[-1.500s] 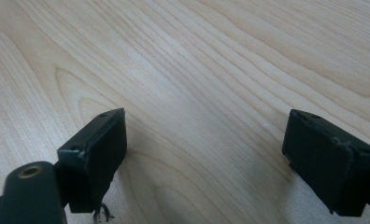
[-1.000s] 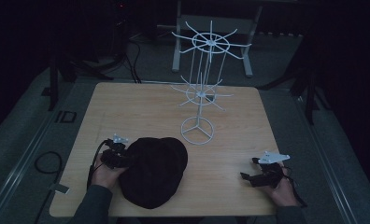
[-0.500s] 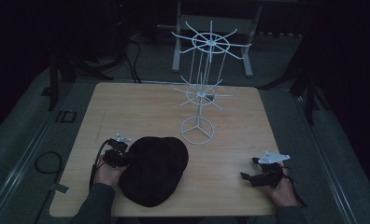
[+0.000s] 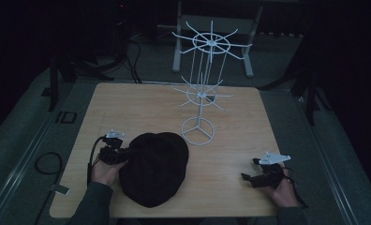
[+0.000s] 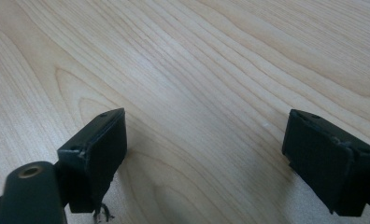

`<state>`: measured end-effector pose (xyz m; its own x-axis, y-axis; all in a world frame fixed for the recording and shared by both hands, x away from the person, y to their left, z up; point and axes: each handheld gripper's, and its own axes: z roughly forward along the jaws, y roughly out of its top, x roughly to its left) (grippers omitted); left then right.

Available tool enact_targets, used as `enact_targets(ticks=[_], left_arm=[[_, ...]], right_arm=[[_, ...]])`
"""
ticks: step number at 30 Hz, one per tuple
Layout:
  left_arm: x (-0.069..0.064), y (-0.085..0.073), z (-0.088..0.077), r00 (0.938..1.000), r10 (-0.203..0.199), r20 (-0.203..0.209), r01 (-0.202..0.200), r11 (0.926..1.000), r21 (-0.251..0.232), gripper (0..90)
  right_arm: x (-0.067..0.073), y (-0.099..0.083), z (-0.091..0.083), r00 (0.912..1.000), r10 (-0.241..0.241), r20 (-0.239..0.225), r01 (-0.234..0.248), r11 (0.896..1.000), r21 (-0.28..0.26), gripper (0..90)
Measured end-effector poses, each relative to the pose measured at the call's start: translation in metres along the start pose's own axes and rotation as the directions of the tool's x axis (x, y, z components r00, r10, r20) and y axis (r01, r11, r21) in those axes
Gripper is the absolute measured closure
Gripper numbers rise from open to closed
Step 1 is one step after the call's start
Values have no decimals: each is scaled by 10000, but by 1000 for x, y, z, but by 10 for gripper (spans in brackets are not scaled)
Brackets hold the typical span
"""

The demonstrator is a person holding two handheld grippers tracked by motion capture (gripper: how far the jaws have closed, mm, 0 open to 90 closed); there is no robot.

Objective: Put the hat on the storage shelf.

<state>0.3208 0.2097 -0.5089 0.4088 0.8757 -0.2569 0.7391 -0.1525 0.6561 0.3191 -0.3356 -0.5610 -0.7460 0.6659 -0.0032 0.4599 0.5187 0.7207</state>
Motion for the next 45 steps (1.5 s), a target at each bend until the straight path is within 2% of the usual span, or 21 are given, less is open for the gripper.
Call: enact_targets(ticks=[7, 24, 45], left_arm=[[-3, 11, -15, 9998, 151, 120, -146, 9991, -403, 807], [-7, 20, -34, 9991, 391, 172, -373, 9949, -932, 804], [-8, 35, -64, 9949, 388, 932, -216, 9837, -1784, 800]], right_arm=[[0, 0, 0, 10000, 8, 1, -8, 10000, 4, 138], [0, 0, 0, 10000, 6, 1, -6, 10000, 5, 138], [0, 0, 0, 10000, 15, 1, -15, 10000, -2, 138]])
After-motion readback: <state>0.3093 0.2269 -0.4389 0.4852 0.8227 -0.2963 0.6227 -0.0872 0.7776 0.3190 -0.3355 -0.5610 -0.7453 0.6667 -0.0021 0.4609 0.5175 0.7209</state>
